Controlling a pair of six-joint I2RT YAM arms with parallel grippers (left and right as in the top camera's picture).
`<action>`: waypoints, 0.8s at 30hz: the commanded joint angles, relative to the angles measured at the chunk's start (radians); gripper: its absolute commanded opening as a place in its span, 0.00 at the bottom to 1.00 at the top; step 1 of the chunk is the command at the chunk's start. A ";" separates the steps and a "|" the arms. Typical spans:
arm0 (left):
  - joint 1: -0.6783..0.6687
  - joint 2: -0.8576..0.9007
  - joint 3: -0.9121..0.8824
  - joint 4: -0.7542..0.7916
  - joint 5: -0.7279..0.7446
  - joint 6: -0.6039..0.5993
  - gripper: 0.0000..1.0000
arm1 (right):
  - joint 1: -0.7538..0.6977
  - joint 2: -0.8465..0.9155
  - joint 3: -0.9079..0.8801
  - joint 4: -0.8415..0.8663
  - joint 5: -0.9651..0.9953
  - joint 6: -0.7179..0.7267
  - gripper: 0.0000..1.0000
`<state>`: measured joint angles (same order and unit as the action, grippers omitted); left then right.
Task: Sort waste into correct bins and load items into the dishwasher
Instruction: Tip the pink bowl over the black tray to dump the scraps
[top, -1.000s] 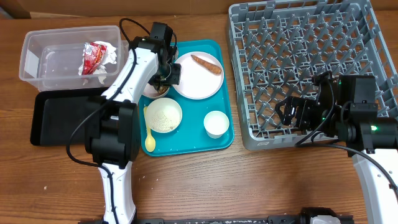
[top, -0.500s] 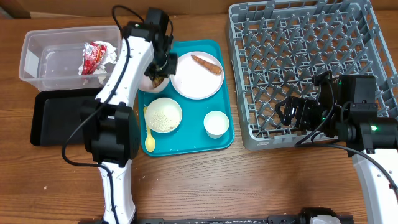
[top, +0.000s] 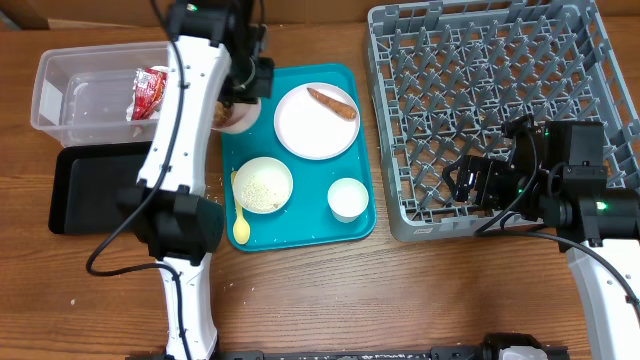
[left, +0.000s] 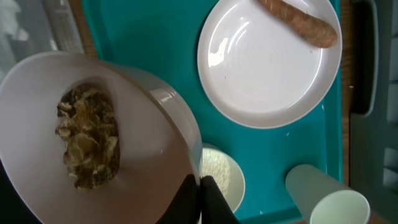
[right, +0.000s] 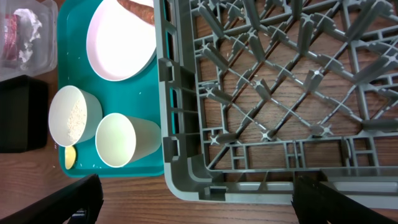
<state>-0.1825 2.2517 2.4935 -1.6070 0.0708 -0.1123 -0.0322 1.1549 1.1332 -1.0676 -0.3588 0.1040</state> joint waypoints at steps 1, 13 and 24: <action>0.040 -0.006 0.120 -0.083 -0.003 0.026 0.04 | -0.003 0.000 0.025 0.002 0.002 -0.004 1.00; 0.213 -0.270 -0.134 -0.083 0.099 0.087 0.04 | -0.003 0.001 0.025 -0.007 0.002 -0.004 1.00; 0.658 -0.406 -0.527 -0.053 0.690 0.499 0.04 | -0.003 0.002 0.025 0.010 0.002 -0.004 1.00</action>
<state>0.3504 1.8603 2.0647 -1.6791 0.4267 0.1619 -0.0322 1.1549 1.1332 -1.0653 -0.3588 0.1040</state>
